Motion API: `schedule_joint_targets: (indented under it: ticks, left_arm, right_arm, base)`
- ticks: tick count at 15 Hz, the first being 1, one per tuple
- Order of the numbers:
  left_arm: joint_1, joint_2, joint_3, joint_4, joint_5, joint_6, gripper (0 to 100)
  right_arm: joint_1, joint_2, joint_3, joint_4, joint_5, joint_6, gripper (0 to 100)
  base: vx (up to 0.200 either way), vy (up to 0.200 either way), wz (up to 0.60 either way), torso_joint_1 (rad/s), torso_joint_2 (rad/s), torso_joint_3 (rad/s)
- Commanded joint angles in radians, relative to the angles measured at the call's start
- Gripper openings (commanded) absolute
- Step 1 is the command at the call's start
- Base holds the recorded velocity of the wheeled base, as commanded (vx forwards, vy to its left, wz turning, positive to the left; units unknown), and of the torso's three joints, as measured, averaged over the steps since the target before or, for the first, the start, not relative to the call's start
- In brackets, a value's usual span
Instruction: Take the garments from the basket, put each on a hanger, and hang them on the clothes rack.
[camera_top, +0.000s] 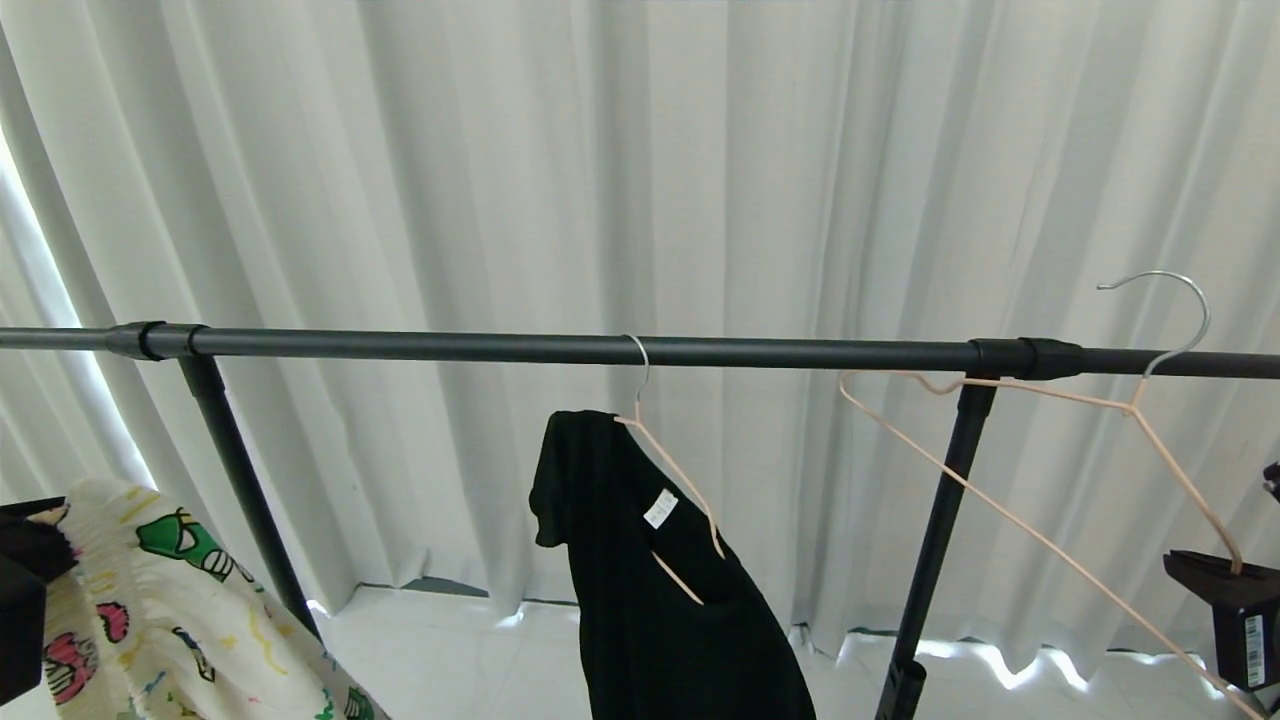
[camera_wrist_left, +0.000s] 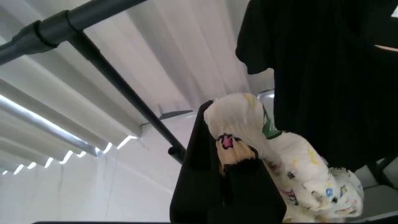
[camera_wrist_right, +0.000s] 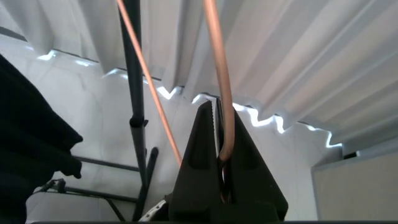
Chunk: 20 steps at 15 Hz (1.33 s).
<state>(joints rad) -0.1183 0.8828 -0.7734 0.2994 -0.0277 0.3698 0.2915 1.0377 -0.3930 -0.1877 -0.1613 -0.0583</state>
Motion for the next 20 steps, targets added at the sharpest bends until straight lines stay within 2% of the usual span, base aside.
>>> schedule_joint_targets:
  ticks: [1, 4, 5, 7, 20]
  left_arm:
    - [0.000, 0.001, 0.000, 0.000, 0.000, 0.000, 0]
    - [0.000, 0.002, 0.000, 0.000, 0.002, 0.001, 0]
    - [0.000, 0.004, 0.002, 0.000, 0.002, 0.001, 0]
    - [0.000, 0.004, 0.002, 0.000, 0.002, 0.001, 0]
    - [0.000, 0.005, 0.006, 0.000, 0.002, 0.000, 0]
  right_arm:
    - [0.005, -0.019, 0.000, 0.020, 0.003, -0.002, 0]
    - [0.025, -0.076, 0.000, 0.100, 0.025, 0.000, 0]
    - [0.041, -0.126, 0.000, 0.174, 0.035, 0.000, 0]
    - [0.057, -0.163, 0.002, 0.215, 0.037, 0.000, 0]
    - [0.080, -0.206, 0.000, 0.257, 0.037, -0.028, 0]
  base:
    - [0.000, 0.000, 0.00, 0.000, 0.00, 0.000]
    - [0.000, 0.000, 0.00, 0.000, 0.00, 0.000]
    - [-0.200, 0.000, 0.00, 0.002, 0.00, 0.007]
    - [-0.200, 0.000, 0.00, 0.000, 0.00, 0.005]
    - [-0.200, 0.000, 0.00, 0.003, 0.00, 0.002]
